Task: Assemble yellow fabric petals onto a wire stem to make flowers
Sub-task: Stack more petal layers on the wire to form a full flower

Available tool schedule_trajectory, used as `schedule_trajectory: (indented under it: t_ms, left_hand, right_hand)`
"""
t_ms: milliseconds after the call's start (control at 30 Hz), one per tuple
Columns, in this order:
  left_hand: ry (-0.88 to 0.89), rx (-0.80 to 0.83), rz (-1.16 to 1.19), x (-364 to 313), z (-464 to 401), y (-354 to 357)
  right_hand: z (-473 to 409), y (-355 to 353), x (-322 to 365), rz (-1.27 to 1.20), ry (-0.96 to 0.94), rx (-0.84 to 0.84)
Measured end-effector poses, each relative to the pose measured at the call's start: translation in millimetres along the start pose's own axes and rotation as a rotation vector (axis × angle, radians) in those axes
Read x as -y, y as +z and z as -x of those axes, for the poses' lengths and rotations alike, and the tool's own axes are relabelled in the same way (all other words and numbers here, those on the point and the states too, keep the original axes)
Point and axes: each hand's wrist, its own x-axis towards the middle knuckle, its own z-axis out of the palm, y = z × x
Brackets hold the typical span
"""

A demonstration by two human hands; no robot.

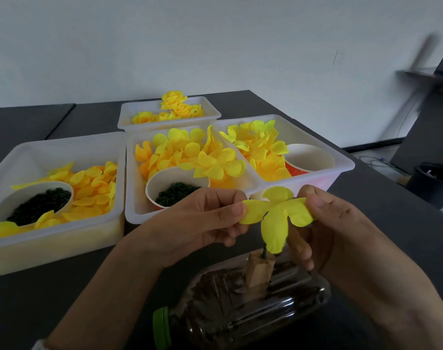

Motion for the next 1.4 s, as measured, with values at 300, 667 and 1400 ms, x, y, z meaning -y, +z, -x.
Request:
schedule_trajectory:
  t_ms: [300,667,1400]
  left_hand:
    - [-0.026,-0.167,-0.009,-11.7,-1.4,19.0]
    - [0.131,-0.3,-0.19,-22.3,0.8,41.3]
    - [0.078,-0.306,-0.104,-28.4,2.3,45.6]
  right_hand:
    - [1.3,1.0,-3.2,0.018,-0.027,-0.086]
    - [3.6,7.0,-2.9,0.133,-0.095,-0.087]
    - [5.5,13.5,-0.4,0.149,-0.076,-0.106]
